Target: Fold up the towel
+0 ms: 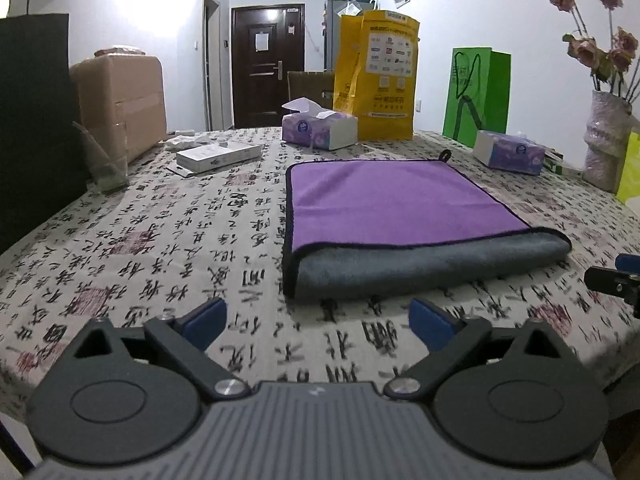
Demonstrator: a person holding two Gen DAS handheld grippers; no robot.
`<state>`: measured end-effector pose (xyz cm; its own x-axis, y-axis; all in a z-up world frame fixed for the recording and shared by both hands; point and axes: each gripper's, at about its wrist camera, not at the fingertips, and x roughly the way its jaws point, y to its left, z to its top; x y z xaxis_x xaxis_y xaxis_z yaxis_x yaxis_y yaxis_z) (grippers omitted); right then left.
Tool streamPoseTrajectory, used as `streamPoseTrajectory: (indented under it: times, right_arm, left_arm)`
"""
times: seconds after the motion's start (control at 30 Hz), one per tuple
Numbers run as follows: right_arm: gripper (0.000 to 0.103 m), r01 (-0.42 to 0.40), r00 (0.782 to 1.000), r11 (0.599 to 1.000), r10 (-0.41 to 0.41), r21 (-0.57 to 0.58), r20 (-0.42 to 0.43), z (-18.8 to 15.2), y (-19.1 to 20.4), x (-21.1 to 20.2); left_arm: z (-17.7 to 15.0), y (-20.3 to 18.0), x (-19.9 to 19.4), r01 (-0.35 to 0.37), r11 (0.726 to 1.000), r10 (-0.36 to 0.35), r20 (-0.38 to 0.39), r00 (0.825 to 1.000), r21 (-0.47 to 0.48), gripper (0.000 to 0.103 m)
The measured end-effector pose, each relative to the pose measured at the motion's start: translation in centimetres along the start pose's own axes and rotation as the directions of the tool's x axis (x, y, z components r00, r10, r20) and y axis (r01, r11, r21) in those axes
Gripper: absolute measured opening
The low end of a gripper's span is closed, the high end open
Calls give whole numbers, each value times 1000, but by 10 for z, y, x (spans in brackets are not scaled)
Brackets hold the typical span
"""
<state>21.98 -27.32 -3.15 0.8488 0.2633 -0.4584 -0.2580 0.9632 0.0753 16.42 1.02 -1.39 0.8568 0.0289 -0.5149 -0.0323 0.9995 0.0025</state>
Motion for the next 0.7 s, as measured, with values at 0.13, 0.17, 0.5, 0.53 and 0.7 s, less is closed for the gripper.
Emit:
streamPoseTrajectory:
  times: [0.13, 0.17, 0.5, 0.53, 0.7]
  right_arm:
    - [73, -19, 1000, 1000, 19, -25, 0, 13, -6, 16]
    - [68, -28, 1000, 999, 28, -31, -4, 16, -8, 20]
    - [51, -135, 988, 987, 128, -82, -87, 52, -29, 81]
    - [51, -148, 985, 986, 140, -82, -102, 54, -31, 85]
    - [44, -196, 971, 978, 183, -73, -152, 54, -35, 95]
  left_arm:
    - [14, 3, 20, 21, 1000, -21, -24, 999, 7, 68]
    - [17, 4, 25, 25, 1000, -25, -25, 999, 10, 62]
    - [44, 25, 78, 92, 995, -97, -141, 985, -41, 54]
    - [44, 28, 78, 102, 993, -109, -152, 982, -53, 54]
    - [41, 33, 70, 123, 990, -133, -156, 979, -74, 33]
